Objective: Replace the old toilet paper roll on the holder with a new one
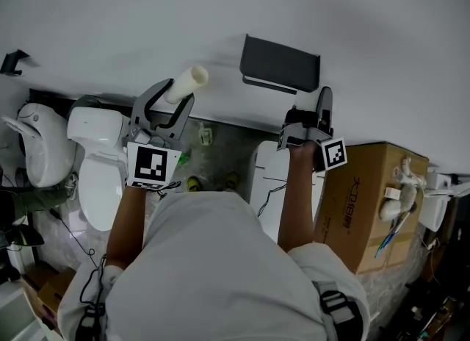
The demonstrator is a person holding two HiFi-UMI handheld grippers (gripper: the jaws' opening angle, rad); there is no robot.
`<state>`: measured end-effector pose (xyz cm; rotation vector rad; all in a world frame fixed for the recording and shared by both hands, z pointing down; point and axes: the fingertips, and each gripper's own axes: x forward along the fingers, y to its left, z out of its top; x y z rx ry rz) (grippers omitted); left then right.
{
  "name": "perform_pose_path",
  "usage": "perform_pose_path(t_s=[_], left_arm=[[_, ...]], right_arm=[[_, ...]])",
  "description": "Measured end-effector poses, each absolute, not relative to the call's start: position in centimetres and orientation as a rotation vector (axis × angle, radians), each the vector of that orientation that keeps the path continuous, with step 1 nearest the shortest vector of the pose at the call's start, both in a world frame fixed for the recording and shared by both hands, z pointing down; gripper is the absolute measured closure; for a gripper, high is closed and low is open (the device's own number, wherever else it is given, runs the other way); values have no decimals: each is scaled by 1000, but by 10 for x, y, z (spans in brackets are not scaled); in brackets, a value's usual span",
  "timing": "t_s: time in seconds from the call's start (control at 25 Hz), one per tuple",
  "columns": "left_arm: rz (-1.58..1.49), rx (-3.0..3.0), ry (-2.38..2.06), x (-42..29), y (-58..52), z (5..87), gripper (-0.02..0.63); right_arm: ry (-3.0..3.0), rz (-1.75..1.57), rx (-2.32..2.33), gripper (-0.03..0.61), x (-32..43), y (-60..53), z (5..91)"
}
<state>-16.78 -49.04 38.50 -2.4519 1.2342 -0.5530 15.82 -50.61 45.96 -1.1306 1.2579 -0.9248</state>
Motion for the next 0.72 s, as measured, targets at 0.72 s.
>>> perform_pose_path(t_s=[0.72], left_arm=[[-591, -2446, 1367, -219, -478, 408, 407]], right_arm=[[1259, -1030, -1017, 242, 79, -526, 468]])
